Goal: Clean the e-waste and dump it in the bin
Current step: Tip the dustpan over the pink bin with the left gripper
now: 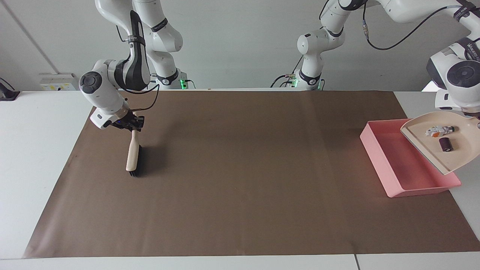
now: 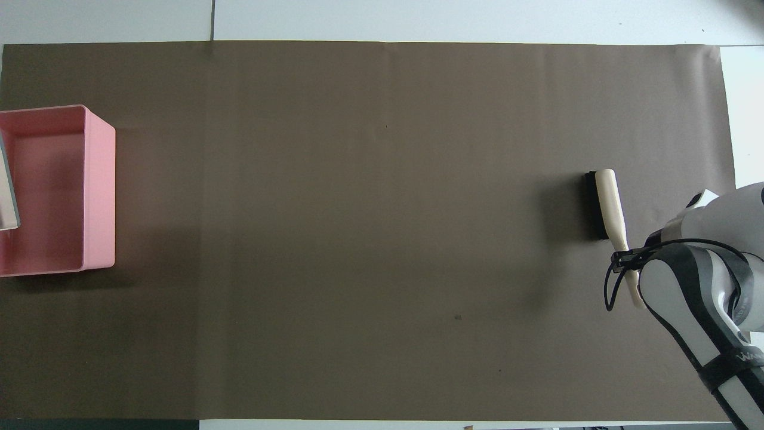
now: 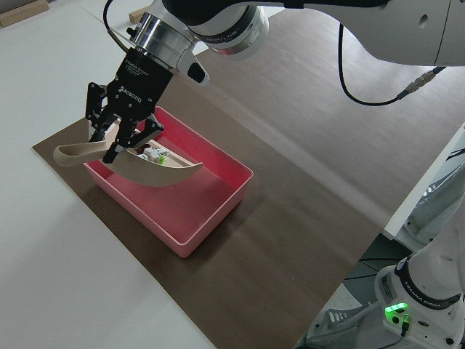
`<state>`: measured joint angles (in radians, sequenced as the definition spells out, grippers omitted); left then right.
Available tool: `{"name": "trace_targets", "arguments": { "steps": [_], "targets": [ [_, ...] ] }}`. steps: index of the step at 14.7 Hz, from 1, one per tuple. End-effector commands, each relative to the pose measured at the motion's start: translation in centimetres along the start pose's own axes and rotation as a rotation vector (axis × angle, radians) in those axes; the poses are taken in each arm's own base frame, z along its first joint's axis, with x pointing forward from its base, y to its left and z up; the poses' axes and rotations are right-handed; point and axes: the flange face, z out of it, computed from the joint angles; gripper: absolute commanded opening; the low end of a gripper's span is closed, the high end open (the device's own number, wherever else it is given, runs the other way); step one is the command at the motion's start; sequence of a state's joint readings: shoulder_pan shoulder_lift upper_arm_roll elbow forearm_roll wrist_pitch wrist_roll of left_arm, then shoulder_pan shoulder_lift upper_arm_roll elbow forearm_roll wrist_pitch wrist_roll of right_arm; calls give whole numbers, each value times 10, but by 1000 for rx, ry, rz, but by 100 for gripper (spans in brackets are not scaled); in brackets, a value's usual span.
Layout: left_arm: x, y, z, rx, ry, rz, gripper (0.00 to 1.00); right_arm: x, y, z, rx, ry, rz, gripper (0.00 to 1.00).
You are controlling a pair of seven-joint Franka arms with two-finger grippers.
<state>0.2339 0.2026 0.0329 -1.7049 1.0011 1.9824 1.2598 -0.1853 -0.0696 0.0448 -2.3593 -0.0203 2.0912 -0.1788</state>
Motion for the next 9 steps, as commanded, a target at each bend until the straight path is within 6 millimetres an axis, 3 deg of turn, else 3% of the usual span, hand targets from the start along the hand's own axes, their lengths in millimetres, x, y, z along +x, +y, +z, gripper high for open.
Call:
{"name": "trace_targets", "arguments": {
  "steps": [1,5,9],
  "targets": [
    [20,6,-13,52,-122,45,0,3,1,-21,-18,13,-23,100],
    [36,25,-17,58,-269,34,0,19,-2,-82,-38,106,-33,100],
    [37,23,-30,64,-358,42,0,26,3,-152,-61,246,-13,100]
  ]
}}
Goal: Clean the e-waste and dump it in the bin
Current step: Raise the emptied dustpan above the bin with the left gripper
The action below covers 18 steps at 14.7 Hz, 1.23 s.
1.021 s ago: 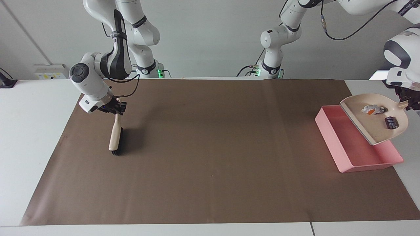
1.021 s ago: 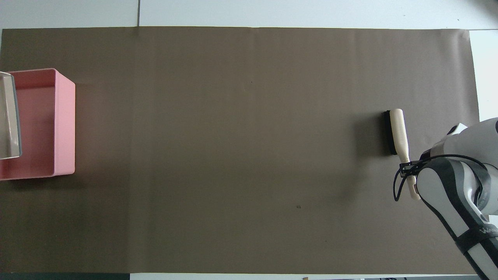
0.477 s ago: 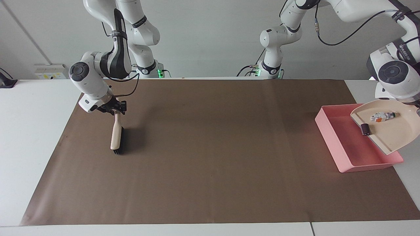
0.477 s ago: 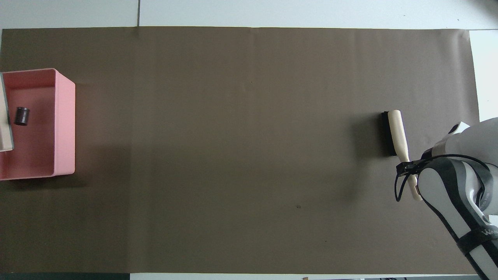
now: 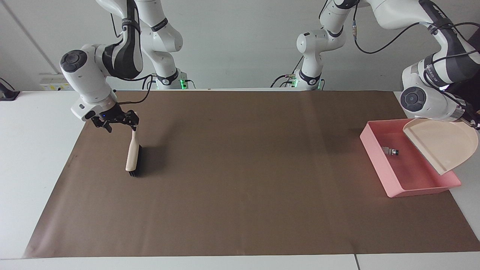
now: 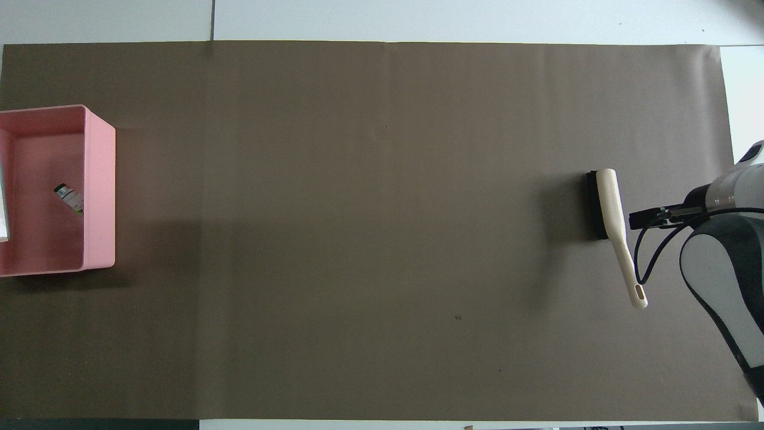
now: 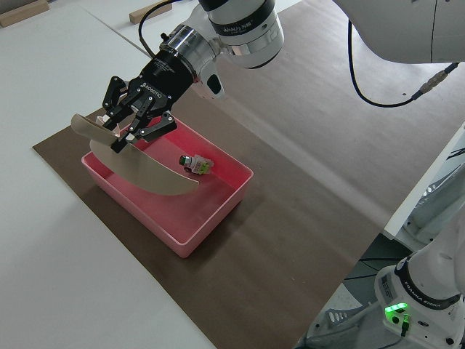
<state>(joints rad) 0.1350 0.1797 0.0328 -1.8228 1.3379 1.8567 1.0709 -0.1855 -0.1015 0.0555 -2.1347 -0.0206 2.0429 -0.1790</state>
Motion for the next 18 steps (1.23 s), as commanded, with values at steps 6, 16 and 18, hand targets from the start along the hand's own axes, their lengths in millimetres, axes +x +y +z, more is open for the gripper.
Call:
{"name": "trace_targets", "arguments": {
  "steps": [6,16,18],
  "targets": [
    [-35,-3,-26,49,-61,-30,0,23,-8,-119,-2,33,271,100],
    [-39,-3,-112,-46,514,-62,2,39,-19,-168,9,-18,311,100],
    [-1,5,-152,-61,574,12,4,37,-31,-170,9,-30,312,100]
  ]
}}
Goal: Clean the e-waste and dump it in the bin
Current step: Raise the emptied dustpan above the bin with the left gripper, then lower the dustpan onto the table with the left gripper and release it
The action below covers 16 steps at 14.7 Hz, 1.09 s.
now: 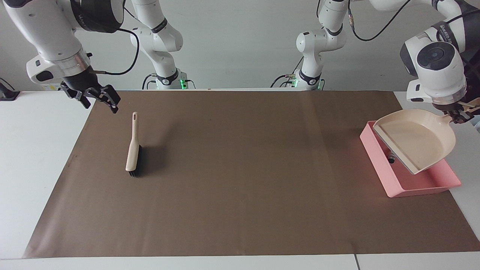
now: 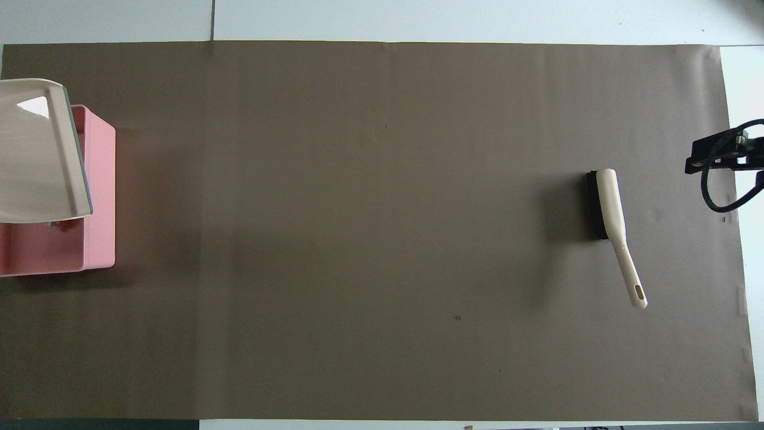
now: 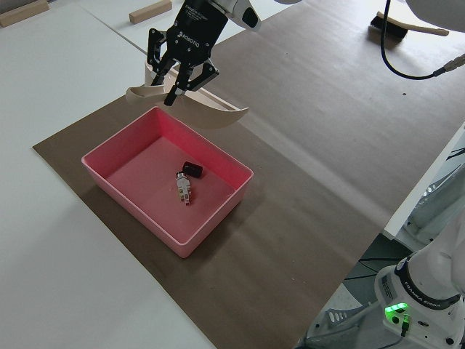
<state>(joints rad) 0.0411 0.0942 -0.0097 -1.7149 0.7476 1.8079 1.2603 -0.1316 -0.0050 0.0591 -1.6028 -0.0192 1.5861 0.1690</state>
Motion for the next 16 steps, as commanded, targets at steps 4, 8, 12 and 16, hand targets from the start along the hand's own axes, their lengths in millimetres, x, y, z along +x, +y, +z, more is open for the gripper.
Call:
{"name": "trace_targets", "arguments": {
  "steps": [4,8,12,16],
  "targets": [
    [137,40,-30,-56,126,199,7,-8,-15,-12,3,-1,-9,100],
    [217,76,-39,-7,190,282,7,-9,-17,-14,3,3,-37,100],
    [286,99,-36,-3,188,296,4,-11,-23,-14,2,2,-54,100],
    [323,112,-22,7,206,298,4,-11,-23,-14,2,-2,-60,100]
  ]
}}
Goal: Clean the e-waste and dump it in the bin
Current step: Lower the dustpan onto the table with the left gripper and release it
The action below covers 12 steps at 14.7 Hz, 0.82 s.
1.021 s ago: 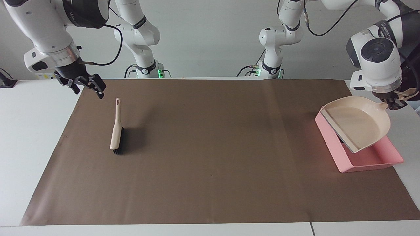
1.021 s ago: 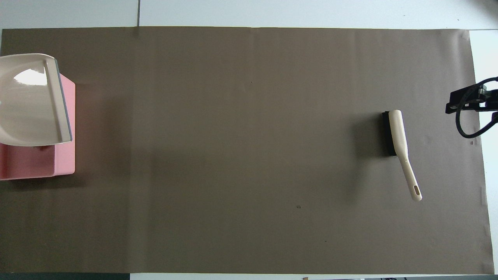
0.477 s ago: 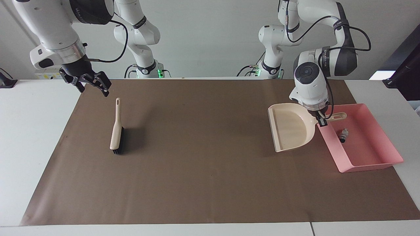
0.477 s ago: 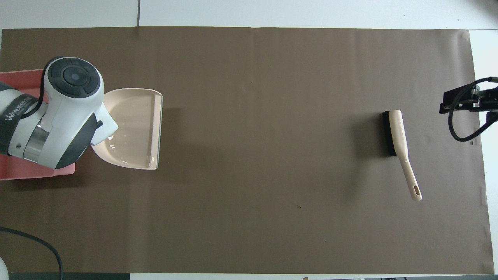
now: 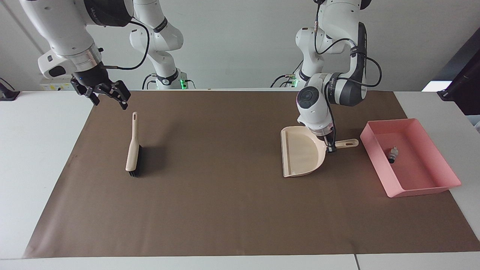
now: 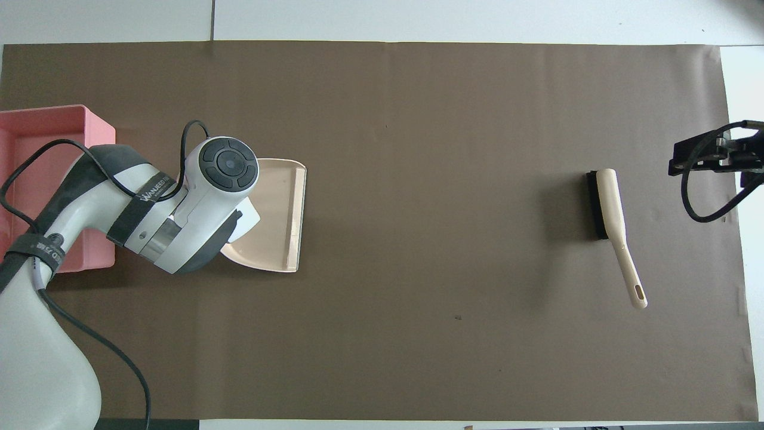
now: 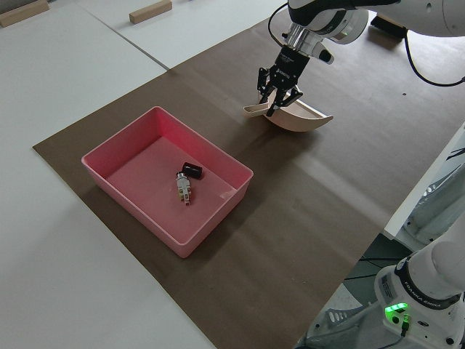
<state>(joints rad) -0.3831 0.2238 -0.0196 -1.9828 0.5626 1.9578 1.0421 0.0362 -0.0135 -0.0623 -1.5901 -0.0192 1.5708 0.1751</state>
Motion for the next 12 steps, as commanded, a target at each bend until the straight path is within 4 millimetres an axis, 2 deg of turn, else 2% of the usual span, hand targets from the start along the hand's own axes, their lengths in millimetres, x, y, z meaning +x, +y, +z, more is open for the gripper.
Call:
{"name": "trace_targets", "arguments": {
  "steps": [1,6,7,10,12],
  "targets": [
    [6,3,11,19,30,-13,4,-3,2,-5,-1,-6,-18,100],
    [9,5,18,36,48,-45,6,-5,-1,-10,-9,-7,-27,100],
    [8,4,18,35,50,-49,19,-4,4,-9,-3,-8,-18,100],
    [-5,3,14,31,45,-75,47,-4,5,-9,-3,-11,-15,100],
    [-35,4,10,15,38,-164,68,-6,1,-9,-2,-14,-33,100]
  ]
}}
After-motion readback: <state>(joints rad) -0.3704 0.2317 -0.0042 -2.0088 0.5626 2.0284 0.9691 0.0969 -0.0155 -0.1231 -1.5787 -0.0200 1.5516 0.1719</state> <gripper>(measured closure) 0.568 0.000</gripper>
